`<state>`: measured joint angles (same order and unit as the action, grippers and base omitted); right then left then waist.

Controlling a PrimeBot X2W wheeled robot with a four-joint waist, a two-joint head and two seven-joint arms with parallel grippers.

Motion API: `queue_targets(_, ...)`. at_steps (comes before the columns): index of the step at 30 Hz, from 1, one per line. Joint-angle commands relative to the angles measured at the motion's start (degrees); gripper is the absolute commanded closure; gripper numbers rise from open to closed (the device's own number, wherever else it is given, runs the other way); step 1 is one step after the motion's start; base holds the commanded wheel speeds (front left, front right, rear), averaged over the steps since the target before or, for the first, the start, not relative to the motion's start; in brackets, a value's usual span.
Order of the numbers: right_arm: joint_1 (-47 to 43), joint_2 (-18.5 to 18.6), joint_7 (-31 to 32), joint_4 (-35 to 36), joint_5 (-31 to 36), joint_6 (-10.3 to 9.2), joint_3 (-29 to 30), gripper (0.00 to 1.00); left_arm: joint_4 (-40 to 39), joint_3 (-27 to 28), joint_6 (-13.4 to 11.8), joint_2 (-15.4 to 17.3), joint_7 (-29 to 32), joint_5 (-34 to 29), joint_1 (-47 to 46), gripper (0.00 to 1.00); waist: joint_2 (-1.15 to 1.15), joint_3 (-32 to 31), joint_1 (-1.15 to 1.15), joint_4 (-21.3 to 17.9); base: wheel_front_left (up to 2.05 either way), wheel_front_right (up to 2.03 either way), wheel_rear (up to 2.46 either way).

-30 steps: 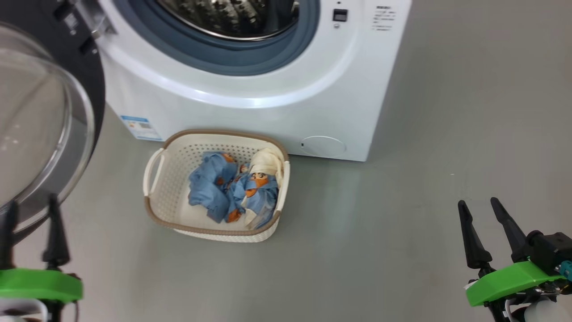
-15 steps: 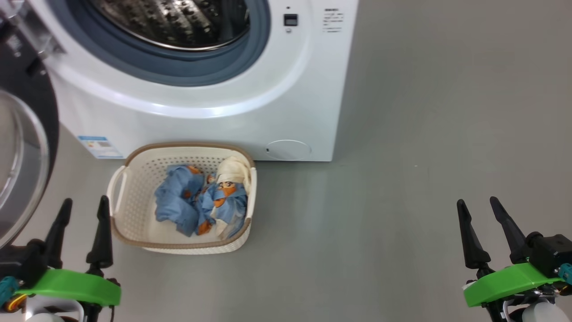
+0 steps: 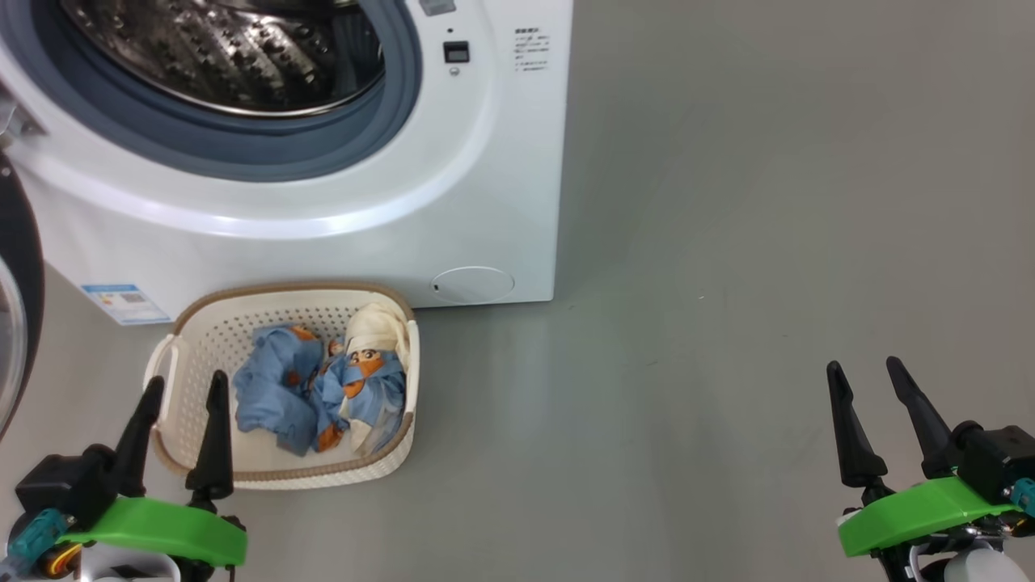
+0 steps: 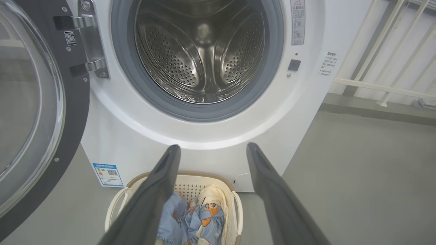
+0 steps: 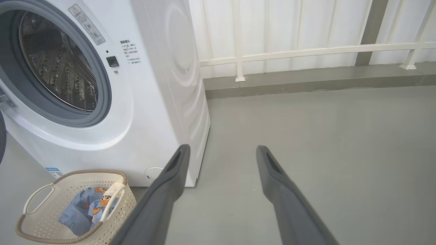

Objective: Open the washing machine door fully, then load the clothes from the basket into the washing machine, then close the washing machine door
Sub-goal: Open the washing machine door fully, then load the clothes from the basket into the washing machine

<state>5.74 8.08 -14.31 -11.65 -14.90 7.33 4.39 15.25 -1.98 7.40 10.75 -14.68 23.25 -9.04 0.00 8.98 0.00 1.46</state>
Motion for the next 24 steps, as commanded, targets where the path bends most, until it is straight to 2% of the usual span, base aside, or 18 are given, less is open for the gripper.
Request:
queue_targets(1,-0.77,0.61,-0.69,1.62,-0.72,0.16,-1.21,0.00,-1.35,1.85,0.09,1.38,-0.32,0.59,0.02,0.00,0.00,-0.32,0.00,-0.53,0.00,0.00,0.00)
queue_targets(24,-0.67,0.01,-0.69,1.20,-0.39,0.16,-0.80,0.00,-1.11,0.99,0.09,2.03,-0.32,4.37,-0.46,0.00,0.00,0.74,0.00,-0.95,0.00,0.00,0.00)
